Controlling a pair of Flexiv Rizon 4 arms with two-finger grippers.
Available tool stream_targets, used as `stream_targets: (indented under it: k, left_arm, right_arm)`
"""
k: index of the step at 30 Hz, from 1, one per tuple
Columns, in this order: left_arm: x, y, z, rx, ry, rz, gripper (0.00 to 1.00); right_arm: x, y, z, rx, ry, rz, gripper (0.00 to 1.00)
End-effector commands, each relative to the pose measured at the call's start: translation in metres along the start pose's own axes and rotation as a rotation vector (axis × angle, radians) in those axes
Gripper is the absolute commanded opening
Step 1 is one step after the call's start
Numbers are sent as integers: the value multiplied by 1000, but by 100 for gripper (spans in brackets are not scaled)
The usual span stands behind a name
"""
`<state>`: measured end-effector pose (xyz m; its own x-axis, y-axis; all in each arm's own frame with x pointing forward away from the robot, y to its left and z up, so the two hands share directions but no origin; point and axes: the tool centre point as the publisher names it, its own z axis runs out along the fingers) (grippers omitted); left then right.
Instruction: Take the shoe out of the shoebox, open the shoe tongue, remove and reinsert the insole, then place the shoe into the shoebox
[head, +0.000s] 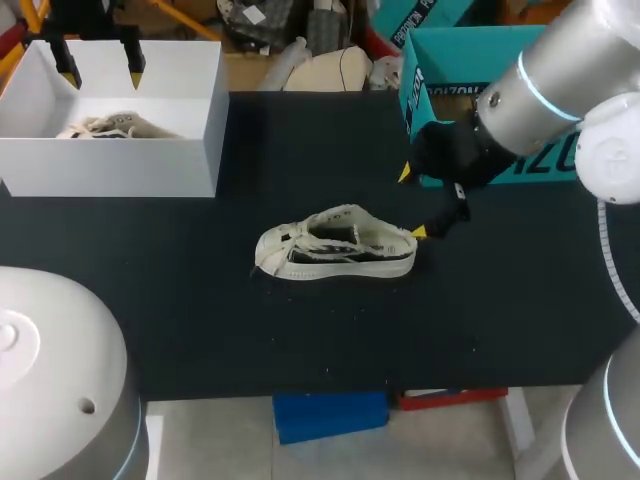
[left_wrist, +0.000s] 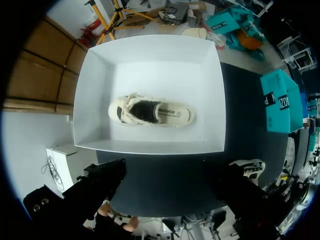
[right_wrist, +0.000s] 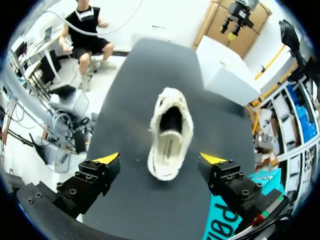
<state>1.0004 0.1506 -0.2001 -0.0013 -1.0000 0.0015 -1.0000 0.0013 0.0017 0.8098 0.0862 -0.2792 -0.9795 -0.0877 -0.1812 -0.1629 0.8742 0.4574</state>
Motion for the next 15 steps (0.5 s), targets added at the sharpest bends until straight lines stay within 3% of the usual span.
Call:
stream_targets:
  k: [1,15]
  left_arm:
    - [0,0,0,0,0,0,100]
    - [0,0,0,0,0,0,100]
  right_arm:
    - [1,-17,15,-136,-26,18,100]
    - [-23,-52,56,-281,-9,80,100]
